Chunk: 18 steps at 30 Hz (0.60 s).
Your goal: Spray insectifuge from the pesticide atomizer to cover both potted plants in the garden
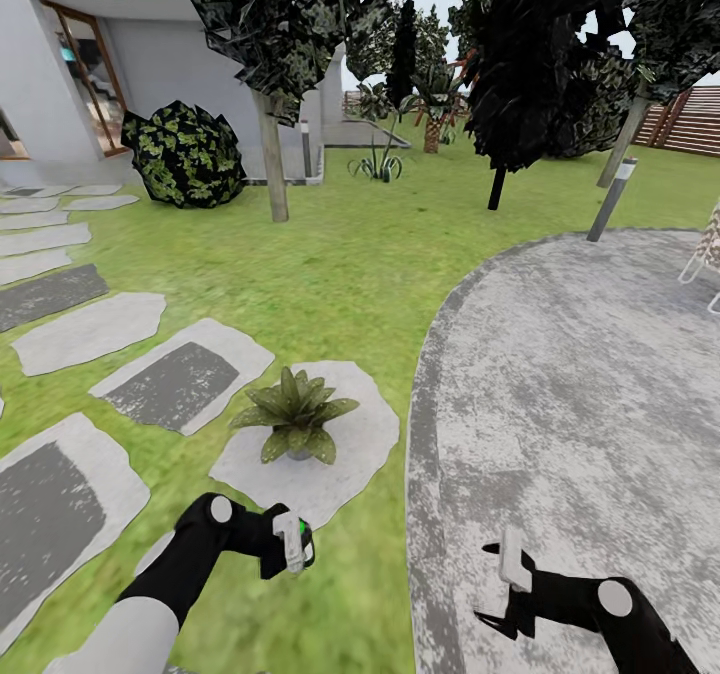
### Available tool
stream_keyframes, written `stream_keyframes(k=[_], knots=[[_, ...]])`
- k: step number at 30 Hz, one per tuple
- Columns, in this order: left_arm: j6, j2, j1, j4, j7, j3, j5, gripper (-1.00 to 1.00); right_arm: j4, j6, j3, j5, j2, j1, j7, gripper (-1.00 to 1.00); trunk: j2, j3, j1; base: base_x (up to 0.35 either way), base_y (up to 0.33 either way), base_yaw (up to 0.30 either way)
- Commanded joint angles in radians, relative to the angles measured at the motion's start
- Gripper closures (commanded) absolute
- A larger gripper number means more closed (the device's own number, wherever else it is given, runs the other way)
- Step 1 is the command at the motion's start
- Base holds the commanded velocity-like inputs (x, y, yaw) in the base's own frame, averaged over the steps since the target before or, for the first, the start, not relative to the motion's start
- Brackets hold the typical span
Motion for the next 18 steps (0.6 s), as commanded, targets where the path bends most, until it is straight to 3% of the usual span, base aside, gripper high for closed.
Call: stream_keyframes(k=[1,5,9,14,15,18], knots=[[-0.013,-0.007,0.005,0.005,0.002,-0.001,-0.003,1.0,-0.007,-0.002,0.004,0.003,0.006,-0.001,0.008,-1.0,0.0,-0.001,0.0,0.0,0.0,0.0],[-0.027,-0.03,0.028,0.028,0.024,-0.012,0.019,1.0,-0.018,-0.006,0.026,-0.003,0.029,-0.001,0.009,-1.0,0.0,-0.001,0.0,0.0,0.0,0.0],[-0.019,-0.024,0.051,0.05,0.032,0.01,0.039,1.0,-0.001,-0.007,0.049,0.003,0.052,-0.001,0.003,-1.0,0.0,-0.001,0.0,0.0,0.0,0.0],[-0.043,-0.022,0.079,0.079,0.06,0.007,0.063,1.0,0.001,-0.007,0.077,0.0,0.08,-0.001,0.006,-1.0,0.0,-0.001,0.0,0.0,0.0,0.0],[-0.048,-0.024,0.085,0.085,0.066,0.006,0.068,1.0,0.001,-0.007,0.083,-0.001,0.086,-0.001,0.007,1.0,0.0,-0.001,0.0,0.0,0.0,0.0],[-0.066,-0.029,0.102,0.102,0.083,0.006,0.074,1.0,0.001,-0.007,0.088,-0.002,0.103,-0.001,0.007,1.0,0.0,-0.001,0.0,0.0,0.0,0.0]])
